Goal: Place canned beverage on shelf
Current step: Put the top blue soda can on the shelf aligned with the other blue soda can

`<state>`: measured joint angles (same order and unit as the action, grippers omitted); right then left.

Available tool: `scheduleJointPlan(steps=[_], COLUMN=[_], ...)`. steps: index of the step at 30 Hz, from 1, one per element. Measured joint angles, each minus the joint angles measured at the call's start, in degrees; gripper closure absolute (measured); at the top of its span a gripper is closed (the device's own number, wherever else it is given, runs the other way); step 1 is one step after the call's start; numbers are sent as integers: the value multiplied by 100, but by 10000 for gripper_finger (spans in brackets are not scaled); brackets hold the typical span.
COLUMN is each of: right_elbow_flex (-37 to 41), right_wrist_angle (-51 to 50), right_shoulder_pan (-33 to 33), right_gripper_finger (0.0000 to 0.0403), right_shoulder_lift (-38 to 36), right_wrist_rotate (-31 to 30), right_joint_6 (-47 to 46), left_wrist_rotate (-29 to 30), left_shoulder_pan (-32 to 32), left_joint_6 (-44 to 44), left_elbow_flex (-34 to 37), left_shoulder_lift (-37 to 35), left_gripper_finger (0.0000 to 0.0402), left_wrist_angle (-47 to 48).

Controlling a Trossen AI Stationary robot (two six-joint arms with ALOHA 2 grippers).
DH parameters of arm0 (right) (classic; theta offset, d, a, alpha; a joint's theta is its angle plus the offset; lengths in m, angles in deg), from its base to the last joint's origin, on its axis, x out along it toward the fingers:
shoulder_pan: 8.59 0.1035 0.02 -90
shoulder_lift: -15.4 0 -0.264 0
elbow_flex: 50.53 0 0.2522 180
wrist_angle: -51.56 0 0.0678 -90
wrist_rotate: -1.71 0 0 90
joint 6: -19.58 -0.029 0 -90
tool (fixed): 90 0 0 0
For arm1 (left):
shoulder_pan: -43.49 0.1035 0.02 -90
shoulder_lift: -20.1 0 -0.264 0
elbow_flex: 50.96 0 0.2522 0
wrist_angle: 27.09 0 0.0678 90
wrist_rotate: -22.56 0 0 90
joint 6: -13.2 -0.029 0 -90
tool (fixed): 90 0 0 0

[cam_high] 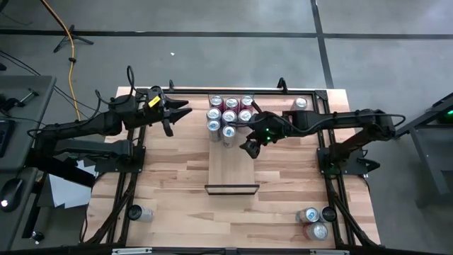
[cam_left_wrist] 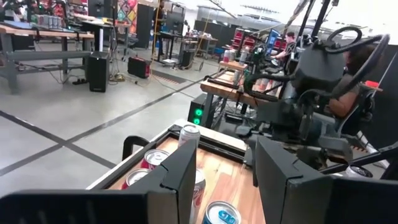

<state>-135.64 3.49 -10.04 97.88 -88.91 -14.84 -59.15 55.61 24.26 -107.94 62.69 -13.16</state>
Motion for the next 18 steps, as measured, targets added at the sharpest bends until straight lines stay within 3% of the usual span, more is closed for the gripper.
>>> scheduleJointPlan(steps=[18], right_elbow_flex=[6], right_wrist_angle=[581], right_shoulder_pan=[-4], right_gripper_finger=[147], right_shoulder_lift=[41], right_wrist_rotate=[-319], right_joint_6=[-209], left_wrist_rotate=[-24], left_shoulder_pan=[0], left_joint_6=[-15], left_elbow_flex=[0], left_shoulder_lift=[0], left_gripper_finger=[298], left_wrist_angle=[26])
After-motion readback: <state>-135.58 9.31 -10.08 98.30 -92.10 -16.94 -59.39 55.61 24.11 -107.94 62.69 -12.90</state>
